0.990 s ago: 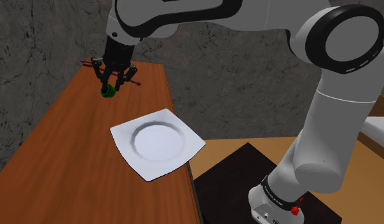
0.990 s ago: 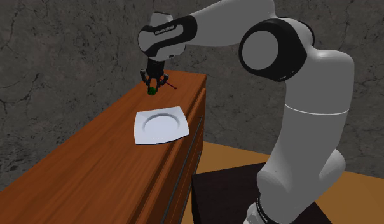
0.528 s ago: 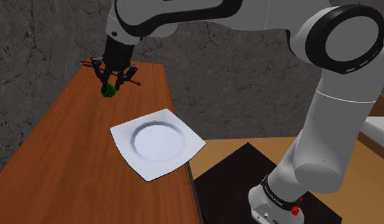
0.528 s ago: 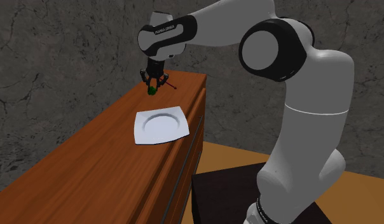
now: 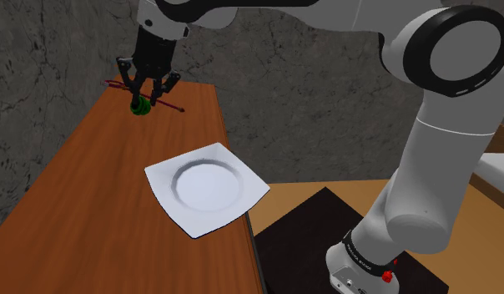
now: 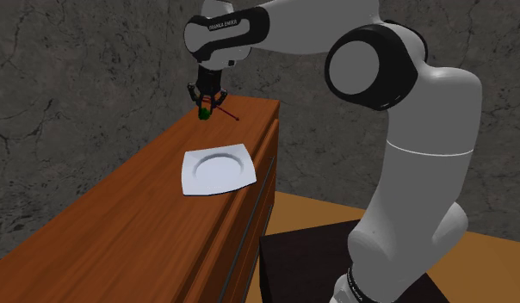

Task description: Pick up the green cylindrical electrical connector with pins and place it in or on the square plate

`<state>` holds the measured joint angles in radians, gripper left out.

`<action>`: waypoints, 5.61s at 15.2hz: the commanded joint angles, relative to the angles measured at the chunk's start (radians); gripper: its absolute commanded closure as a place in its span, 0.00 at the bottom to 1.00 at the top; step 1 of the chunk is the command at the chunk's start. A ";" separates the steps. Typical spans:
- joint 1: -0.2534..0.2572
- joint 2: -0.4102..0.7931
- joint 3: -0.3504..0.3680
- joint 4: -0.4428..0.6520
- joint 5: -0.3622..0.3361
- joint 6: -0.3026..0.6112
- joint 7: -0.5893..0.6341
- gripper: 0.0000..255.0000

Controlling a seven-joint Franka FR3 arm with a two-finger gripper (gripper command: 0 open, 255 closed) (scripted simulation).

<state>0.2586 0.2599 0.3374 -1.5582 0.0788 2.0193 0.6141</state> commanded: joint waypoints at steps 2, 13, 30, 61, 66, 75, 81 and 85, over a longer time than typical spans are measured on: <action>0.002 -0.001 0.001 0.038 -0.002 -0.039 0.007 1.00; -0.002 -0.122 0.013 -0.015 0.032 -0.099 0.022 1.00; 0.082 -0.759 0.040 -0.606 0.248 -0.102 0.069 1.00; 0.077 -0.407 0.098 -0.559 0.066 0.005 -0.122 1.00; 0.076 -0.411 0.097 -0.551 0.067 -0.007 -0.123 1.00; 0.073 -0.432 0.088 -0.450 0.068 -0.128 -0.119 1.00; 0.071 -0.435 0.084 -0.372 0.066 -0.208 -0.114 1.00; 0.090 -0.550 0.083 -0.472 0.112 -0.215 -0.114 1.00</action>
<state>0.3415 -0.2582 0.4185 -2.0017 0.1776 1.8051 0.4964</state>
